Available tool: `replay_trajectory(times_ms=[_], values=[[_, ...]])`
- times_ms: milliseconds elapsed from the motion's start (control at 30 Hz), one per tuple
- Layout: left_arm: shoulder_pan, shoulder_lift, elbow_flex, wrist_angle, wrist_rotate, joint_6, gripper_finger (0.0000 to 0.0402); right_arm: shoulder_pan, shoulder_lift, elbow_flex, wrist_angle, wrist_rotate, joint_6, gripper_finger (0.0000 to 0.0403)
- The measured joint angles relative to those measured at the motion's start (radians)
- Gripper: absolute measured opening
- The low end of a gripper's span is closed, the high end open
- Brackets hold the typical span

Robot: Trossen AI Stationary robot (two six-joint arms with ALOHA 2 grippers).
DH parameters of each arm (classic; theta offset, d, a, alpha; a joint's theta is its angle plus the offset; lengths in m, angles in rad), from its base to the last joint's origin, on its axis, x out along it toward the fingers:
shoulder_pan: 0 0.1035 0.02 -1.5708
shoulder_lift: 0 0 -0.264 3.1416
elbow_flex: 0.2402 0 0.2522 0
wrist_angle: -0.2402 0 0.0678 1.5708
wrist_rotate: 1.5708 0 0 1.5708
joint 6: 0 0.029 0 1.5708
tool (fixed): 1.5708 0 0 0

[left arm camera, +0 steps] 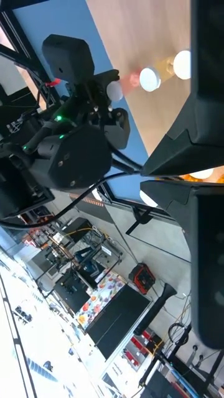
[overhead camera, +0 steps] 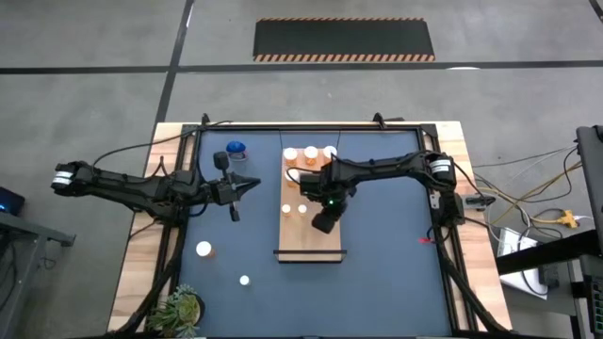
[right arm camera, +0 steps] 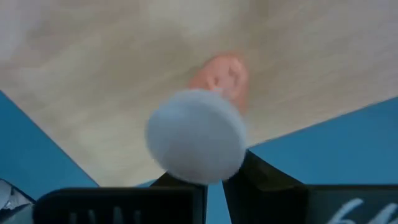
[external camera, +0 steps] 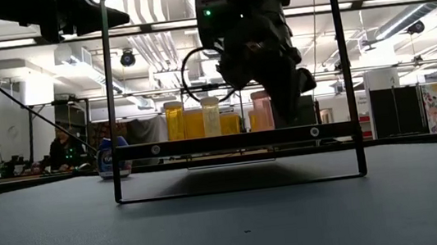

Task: Pick and place medicine bottles onto shelf by color
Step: Put the small pink pill bottle on the shelf

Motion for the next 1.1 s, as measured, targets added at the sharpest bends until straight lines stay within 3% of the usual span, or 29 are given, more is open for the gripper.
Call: replay_trajectory(times_ms=[400,633,1000,1100], values=[[0.000,0.000,0.000,0.000,0.000,0.000,0.0004,0.000,0.000,-0.035,0.085,0.002,-0.002,0.0027],[0.000,0.000,0.000,0.000,0.000,0.000,0.0004,-0.001,-0.012,-0.035,-0.032,0.004,-0.010,0.0027],[0.000,0.000,0.000,0.003,0.000,-0.001,0.0004,-0.023,-0.039,-0.024,-0.051,0.247,-0.023,0.0027],[0.000,0.000,0.000,0.002,0.000,-0.001,0.0004,-0.027,-0.039,-0.024,-0.034,0.262,-0.025,0.0027]])
